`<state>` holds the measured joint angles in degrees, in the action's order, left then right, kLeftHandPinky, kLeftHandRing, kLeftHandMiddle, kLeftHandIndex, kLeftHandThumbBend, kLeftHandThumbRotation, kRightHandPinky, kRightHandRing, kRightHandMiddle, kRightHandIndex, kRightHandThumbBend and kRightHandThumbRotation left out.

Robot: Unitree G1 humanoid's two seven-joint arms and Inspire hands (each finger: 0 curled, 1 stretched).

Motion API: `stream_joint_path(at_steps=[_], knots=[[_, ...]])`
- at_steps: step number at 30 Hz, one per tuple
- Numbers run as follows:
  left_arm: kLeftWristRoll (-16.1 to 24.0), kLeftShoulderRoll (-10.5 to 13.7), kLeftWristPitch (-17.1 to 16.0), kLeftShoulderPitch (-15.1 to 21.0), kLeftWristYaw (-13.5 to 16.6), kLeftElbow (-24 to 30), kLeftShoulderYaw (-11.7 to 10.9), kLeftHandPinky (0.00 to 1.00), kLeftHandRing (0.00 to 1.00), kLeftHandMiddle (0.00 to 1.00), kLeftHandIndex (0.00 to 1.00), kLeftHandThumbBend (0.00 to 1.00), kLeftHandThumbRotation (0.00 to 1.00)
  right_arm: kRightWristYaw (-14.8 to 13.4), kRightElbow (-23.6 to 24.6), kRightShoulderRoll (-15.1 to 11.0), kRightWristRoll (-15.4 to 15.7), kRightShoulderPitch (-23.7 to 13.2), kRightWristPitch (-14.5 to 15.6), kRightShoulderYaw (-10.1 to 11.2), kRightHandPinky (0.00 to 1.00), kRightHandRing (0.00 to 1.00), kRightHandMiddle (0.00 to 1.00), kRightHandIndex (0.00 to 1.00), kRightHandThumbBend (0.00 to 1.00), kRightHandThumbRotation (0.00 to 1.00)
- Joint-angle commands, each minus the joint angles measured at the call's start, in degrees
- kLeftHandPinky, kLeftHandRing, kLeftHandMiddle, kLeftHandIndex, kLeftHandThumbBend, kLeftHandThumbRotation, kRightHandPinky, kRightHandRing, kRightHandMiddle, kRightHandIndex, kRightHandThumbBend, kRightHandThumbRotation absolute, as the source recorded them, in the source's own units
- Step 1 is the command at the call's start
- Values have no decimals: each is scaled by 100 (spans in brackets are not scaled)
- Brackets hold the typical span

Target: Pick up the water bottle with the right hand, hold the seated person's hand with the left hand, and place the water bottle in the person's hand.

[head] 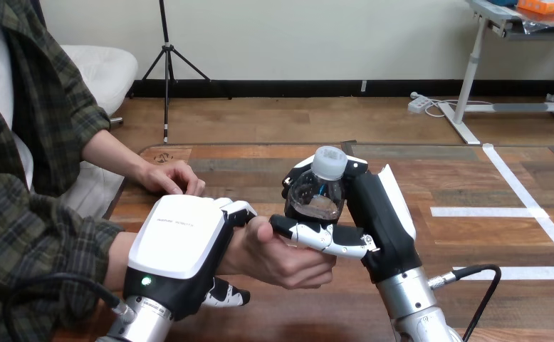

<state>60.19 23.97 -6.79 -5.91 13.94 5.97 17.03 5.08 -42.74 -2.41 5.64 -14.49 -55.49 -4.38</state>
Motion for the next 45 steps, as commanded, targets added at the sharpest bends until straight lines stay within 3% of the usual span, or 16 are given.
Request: stream_joint_path(at_steps=[1, 15, 29, 45], knots=[[104, 45, 76, 251, 87, 48, -14, 61, 69, 71, 67, 99, 0, -47, 224, -63, -225, -412, -172, 202, 37, 41, 46, 48, 66, 0], [235, -15, 218, 212, 162, 60, 23, 71, 80, 83, 75, 100, 2, 40, 259, -61, -304, -357, -129, 183, 37, 41, 46, 48, 67, 0], [210, 4, 196, 230, 163, 23, 36, 69, 78, 82, 76, 96, 0, 81, 252, -76, -309, -356, -151, 190, 37, 41, 46, 48, 67, 0], [209, -18, 207, 202, 153, 51, 45, 69, 76, 79, 75, 94, 0, 380, 376, -43, -622, -283, -73, 160, 37, 41, 46, 48, 66, 0]])
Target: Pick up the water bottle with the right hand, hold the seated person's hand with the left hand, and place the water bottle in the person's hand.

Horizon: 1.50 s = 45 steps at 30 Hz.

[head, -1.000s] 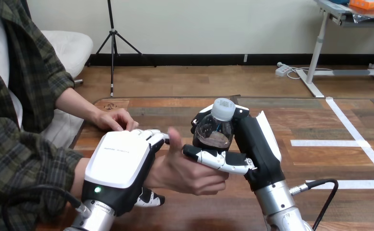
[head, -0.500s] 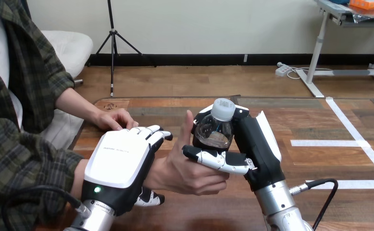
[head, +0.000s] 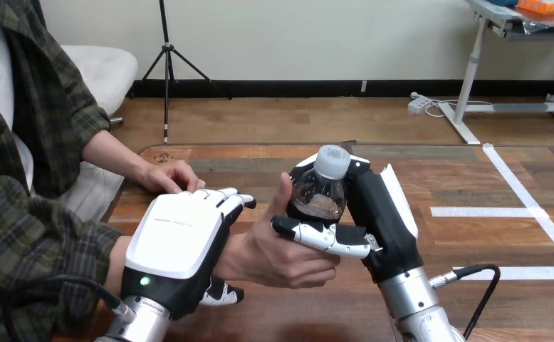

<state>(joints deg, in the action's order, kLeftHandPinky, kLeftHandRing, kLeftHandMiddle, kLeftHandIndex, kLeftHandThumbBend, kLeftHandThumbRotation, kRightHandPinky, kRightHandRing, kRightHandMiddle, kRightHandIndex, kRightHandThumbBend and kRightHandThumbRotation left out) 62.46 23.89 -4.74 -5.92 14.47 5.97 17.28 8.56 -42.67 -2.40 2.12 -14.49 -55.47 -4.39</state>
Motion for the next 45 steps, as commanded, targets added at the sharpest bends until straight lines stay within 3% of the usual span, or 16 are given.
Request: stream_joint_path(at_steps=[1, 22, 45], knots=[[-22, -11, 0, 200, 102, 53, 19, 69, 76, 79, 75, 94, 0, 60, 381, -41, -299, -278, -68, 158, 37, 41, 46, 48, 66, 0], [-85, -13, -35, 111, 170, 31, -19, 69, 75, 77, 75, 92, 0, 451, 550, -11, -527, -129, 3, 105, 36, 40, 44, 48, 67, 0], [-184, -18, -67, 131, 215, -24, -25, 66, 73, 76, 73, 91, 0, 562, 692, 25, -519, -80, 93, 75, 35, 40, 45, 48, 67, 0]])
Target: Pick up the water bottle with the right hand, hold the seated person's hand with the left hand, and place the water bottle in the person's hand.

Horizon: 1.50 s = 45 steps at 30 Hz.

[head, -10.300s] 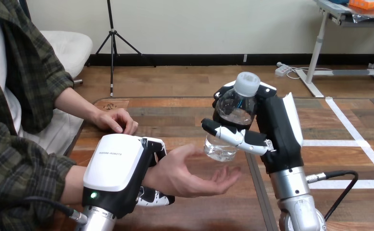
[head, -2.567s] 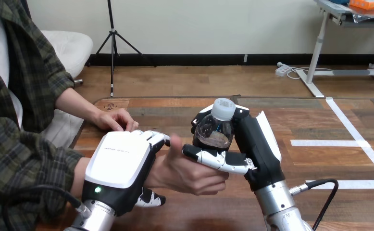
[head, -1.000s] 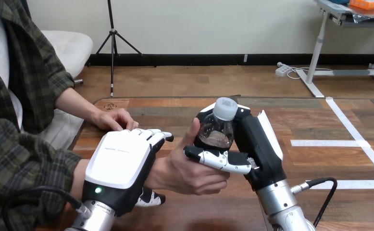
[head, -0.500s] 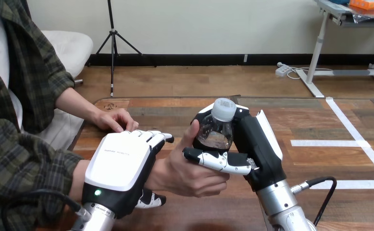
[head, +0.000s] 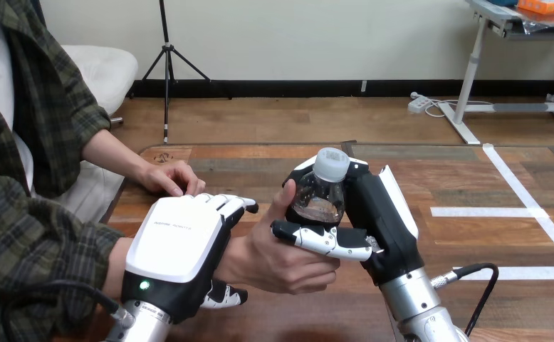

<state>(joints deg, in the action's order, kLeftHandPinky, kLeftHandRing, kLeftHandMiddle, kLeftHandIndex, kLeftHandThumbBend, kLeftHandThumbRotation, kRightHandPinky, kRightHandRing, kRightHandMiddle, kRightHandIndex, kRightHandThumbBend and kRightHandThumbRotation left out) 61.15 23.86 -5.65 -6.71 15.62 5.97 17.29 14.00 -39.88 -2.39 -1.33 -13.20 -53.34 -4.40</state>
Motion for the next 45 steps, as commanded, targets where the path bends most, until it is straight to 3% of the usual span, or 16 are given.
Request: stream_joint_path(at_steps=[1, 25, 45], knots=[[-45, -16, 26, 208, 102, -24, -21, 65, 73, 76, 73, 91, 0, 26, 409, 24, -178, -206, -133, 76, 35, 40, 45, 48, 67, 0], [-53, -68, 90, 203, -5, 22, -3, 64, 72, 75, 74, 90, 0, 135, 456, 35, -207, -187, -75, 55, 34, 40, 44, 48, 66, 0], [-50, -15, 21, 171, 77, 7, -22, 64, 72, 75, 74, 89, 0, 202, 566, 40, -227, -125, 30, 50, 37, 43, 47, 50, 67, 0]])
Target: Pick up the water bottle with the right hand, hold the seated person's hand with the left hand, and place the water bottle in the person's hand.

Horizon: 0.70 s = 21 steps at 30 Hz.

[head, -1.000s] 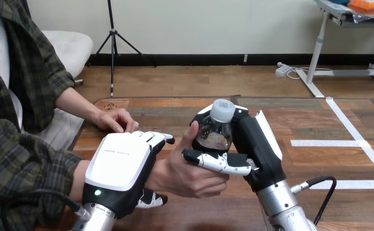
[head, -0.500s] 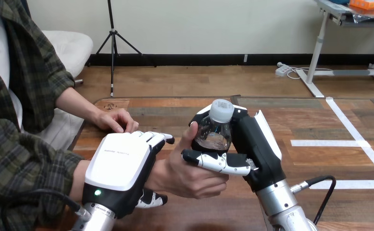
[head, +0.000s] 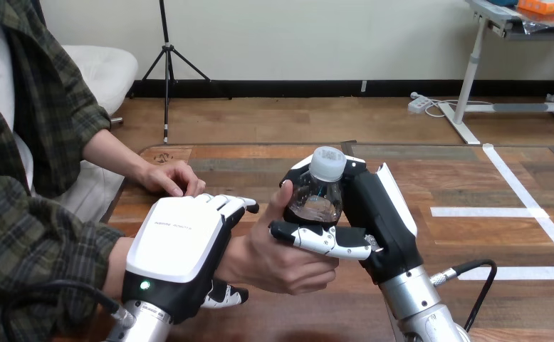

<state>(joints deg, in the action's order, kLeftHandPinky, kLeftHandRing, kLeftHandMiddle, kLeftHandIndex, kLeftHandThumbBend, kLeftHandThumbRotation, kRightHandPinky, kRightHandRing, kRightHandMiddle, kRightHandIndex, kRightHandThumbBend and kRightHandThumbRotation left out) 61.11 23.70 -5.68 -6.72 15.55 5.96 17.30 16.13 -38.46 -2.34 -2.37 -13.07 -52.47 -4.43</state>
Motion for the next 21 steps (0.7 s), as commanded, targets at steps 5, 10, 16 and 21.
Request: stream_joint_path(at_steps=[5, 10, 16, 21], knots=[[-56, -4, 21, 171, 88, 5, -26, 65, 72, 75, 74, 89, 0, -10, 494, -30, -22, -118, 5, 34, 42, 48, 53, 57, 69, 0], [-72, -10, 5, 181, 115, -17, -29, 65, 72, 75, 74, 90, 0, -23, 584, -64, 48, -98, 94, 25, 49, 56, 62, 64, 72, 0], [-68, -9, 10, 191, 108, -18, -27, 65, 72, 75, 74, 90, 0, 3, 725, -108, 100, -56, 252, 7, 62, 72, 77, 77, 76, 2], [-52, -6, 18, 188, 92, -4, -19, 65, 72, 75, 74, 90, 0, -4, 807, -190, 235, -38, 283, -6, 75, 84, 89, 87, 79, 7]])
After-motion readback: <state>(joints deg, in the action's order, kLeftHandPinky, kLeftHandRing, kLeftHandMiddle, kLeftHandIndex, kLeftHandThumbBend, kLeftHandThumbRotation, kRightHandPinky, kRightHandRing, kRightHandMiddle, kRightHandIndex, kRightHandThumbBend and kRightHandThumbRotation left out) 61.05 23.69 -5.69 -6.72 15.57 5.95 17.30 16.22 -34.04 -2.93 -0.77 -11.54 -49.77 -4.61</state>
